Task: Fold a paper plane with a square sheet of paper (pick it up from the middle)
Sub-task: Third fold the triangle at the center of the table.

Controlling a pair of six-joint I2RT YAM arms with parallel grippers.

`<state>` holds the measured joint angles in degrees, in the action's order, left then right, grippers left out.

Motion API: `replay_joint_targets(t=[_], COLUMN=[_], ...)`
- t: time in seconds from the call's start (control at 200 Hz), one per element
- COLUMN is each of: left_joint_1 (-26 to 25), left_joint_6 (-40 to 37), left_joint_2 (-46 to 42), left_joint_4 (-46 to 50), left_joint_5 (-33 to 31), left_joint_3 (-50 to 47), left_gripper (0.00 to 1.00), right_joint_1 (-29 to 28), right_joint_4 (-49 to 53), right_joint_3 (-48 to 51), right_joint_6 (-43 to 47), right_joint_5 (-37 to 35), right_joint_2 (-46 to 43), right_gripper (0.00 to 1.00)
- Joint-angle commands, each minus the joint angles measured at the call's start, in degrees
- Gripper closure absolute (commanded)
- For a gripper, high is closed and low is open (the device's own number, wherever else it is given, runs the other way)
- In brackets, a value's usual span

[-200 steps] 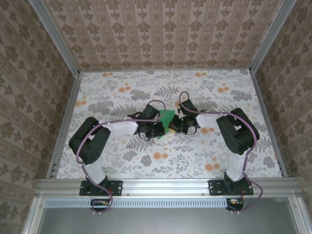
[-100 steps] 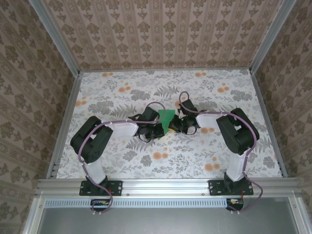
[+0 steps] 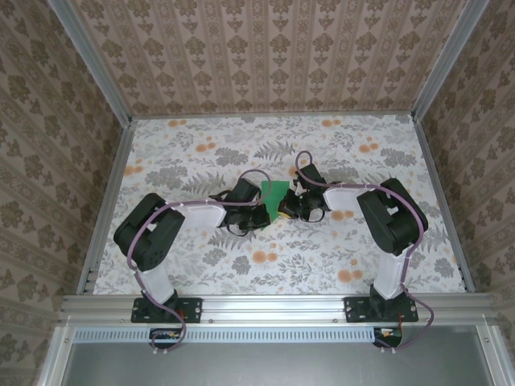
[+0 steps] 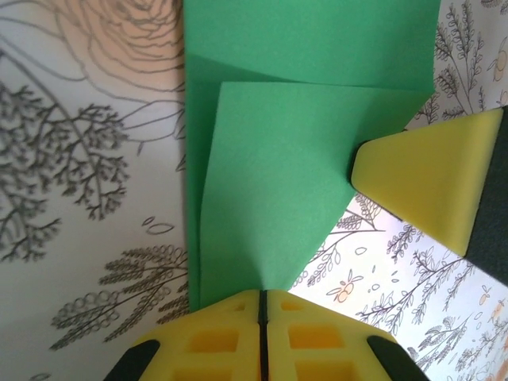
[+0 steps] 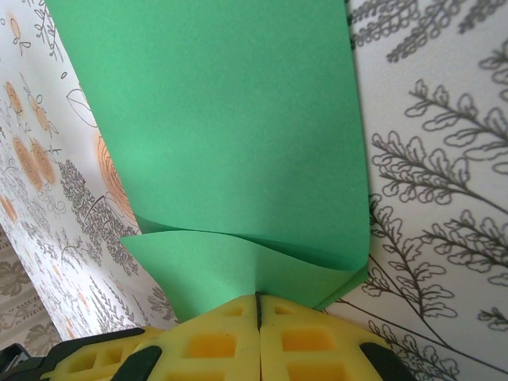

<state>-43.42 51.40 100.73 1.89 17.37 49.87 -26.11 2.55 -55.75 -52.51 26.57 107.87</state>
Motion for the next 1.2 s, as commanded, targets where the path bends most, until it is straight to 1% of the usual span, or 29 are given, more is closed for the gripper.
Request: replay_joint_targets(t=[0.0, 0.145, 0.25, 0.555, 0.77, 0.935, 1.07, 1.12, 1.195], left_joint_1=[0.7, -0.5, -1.5, -1.2, 0.1, 1.4, 4.5, 4.6, 4.2], left_joint_6=[-1.5, -2.0, -2.3, -1.9, -1.0, 1.3, 7.6, 7.7, 5.8], left_joint_2=[-2.1, -4.6, -4.2, -1.2, -0.8, -1.1, -1.9, -2.6, -3.5], left_joint_4=[6.3, 2.6, 2.1, 5.6, 2.9, -1.9, -16.6, -16.8, -13.4], left_joint_5=[-2.0, 2.1, 3.8, -0.3, -0.2, 3.1, 11.4, 12.0, 11.0], left_joint_3=[-2.5, -1.3, 0.3, 0.3, -2.8, -6.0, -8.9, -7.9, -6.0], left_gripper=[0.9, 0.88, 0.87, 0.89, 0.89, 0.9, 0.89, 0.89, 0.89], right_joint_1=[0.5, 0.5, 0.6, 0.6, 0.6, 0.6, 0.6, 0.6, 0.6], right_joint_4=[6.5, 6.6, 6.5, 6.4, 6.4, 6.5, 6.5, 6.5, 6.5], right_joint_3=[2.3, 2.4, 2.4, 2.6, 2.7, 2.7, 2.7, 2.7, 2.7], right_joint_6=[0.6, 0.6, 0.6, 0.7, 0.9, 0.9, 0.9, 0.9, 0.8], right_joint_5=[-6.7, -6.7, -6.6, -6.6, -6.5, -6.6, -6.6, -6.6, -6.6], right_joint_2=[4.5, 4.4, 4.6, 4.6, 4.7, 4.6, 4.8, 4.6, 4.6], right_gripper=[0.94, 0.94, 0.94, 0.94, 0.94, 0.94, 0.94, 0.94, 0.94])
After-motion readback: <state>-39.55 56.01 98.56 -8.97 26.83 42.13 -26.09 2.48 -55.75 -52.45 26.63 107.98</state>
